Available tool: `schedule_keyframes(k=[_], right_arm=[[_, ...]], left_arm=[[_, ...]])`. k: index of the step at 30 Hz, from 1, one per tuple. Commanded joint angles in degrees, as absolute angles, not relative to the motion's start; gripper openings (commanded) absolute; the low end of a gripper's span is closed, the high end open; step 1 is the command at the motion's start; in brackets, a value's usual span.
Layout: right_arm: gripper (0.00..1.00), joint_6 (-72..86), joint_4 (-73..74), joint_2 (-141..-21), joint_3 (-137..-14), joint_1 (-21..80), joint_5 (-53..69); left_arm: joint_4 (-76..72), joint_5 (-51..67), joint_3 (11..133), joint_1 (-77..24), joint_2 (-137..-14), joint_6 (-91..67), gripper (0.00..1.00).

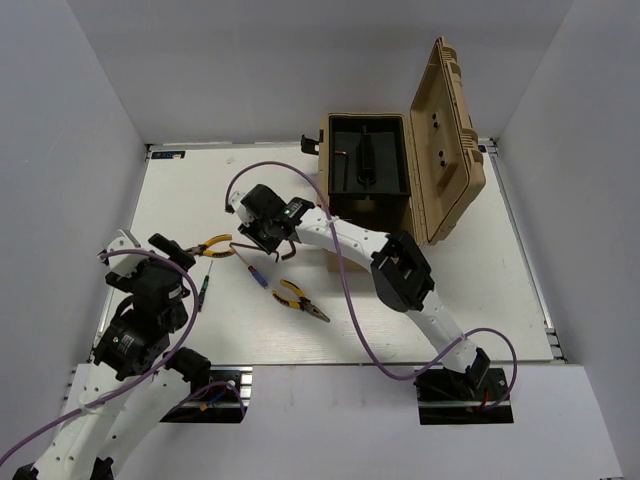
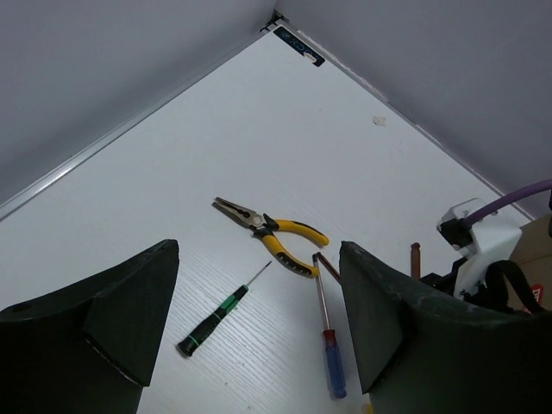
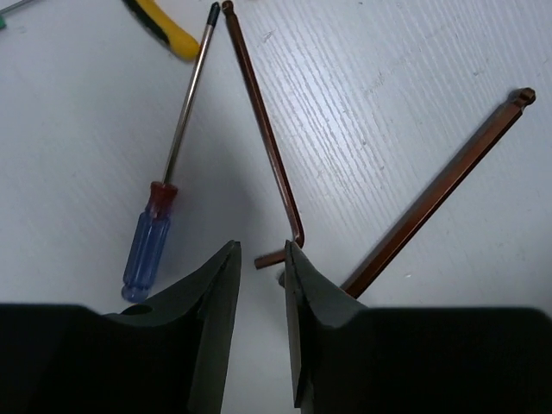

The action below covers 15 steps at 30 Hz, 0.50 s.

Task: Sort the tools into containers

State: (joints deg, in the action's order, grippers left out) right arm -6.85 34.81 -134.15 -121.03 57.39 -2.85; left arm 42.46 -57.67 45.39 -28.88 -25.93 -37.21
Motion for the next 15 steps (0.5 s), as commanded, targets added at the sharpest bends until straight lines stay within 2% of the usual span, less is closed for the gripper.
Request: schedule_keyframes(k=[1, 7, 15], right_arm=[[0.34, -5.36, 30.32, -135.69, -125.5, 57.57, -5.63], [0.39, -6.15, 29.97, -138.51, -125.69, 57.13, -3.09], [0.4, -7.65, 26.55, -140.18, -124.02, 56.87, -4.38]], left_arm=[[43.68, -58.71, 45.26, -28.83, -26.1, -38.32, 0.85], [43.07, -57.66, 44.74, -28.83, -25.58, -37.8, 0.85], [41.4, -56.6, 44.74, -28.83, -25.58, -36.74, 0.85]])
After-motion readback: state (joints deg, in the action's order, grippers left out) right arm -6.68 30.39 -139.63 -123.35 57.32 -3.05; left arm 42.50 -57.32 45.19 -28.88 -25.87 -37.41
